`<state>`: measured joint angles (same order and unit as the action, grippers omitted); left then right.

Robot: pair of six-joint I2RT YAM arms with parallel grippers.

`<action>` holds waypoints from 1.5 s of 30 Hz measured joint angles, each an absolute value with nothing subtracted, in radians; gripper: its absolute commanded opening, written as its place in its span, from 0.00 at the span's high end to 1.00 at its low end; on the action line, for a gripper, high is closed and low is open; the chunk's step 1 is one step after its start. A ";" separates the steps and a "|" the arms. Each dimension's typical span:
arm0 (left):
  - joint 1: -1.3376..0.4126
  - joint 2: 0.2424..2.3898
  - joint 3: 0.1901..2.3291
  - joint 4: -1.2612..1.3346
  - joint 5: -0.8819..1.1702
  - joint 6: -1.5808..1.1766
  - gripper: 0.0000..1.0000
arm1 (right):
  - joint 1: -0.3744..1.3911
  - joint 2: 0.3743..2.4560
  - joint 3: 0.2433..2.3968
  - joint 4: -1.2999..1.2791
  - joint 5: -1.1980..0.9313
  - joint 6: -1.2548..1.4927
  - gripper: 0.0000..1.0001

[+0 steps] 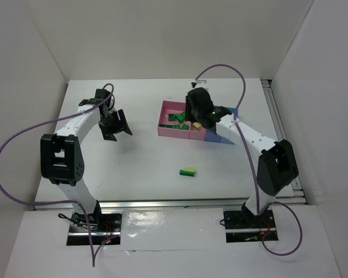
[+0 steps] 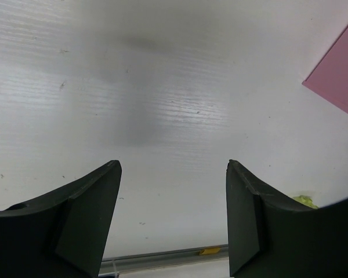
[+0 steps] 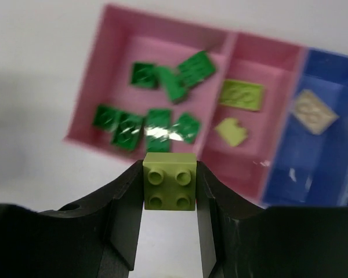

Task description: Sort the legos into containers by color

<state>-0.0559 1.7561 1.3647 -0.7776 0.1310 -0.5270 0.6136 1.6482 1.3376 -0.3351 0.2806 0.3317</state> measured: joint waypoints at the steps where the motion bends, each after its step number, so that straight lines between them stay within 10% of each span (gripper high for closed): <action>1: -0.059 1.756 1.365 -0.777 0.134 -0.527 0.24 | 0.578 1.651 1.341 -0.342 0.295 0.348 0.70; 9: -0.076 1.756 1.365 -0.775 0.143 -0.523 0.24 | 0.419 1.837 1.404 -0.410 0.305 0.405 0.57; 14: -0.078 1.756 1.365 -0.773 0.144 -0.522 0.24 | 0.416 1.879 1.441 -0.421 0.296 0.409 0.15; 25: -0.114 1.756 1.374 -0.776 0.142 -0.522 0.24 | 0.479 1.707 1.325 -0.409 0.266 0.338 0.37; 36: -0.163 1.757 1.397 -0.780 0.136 -0.501 0.24 | 0.846 1.433 0.888 -0.529 0.162 0.343 0.10; 45: -0.225 1.768 1.423 -0.782 0.136 -0.499 0.24 | 0.857 1.517 0.879 -0.529 0.173 0.289 0.27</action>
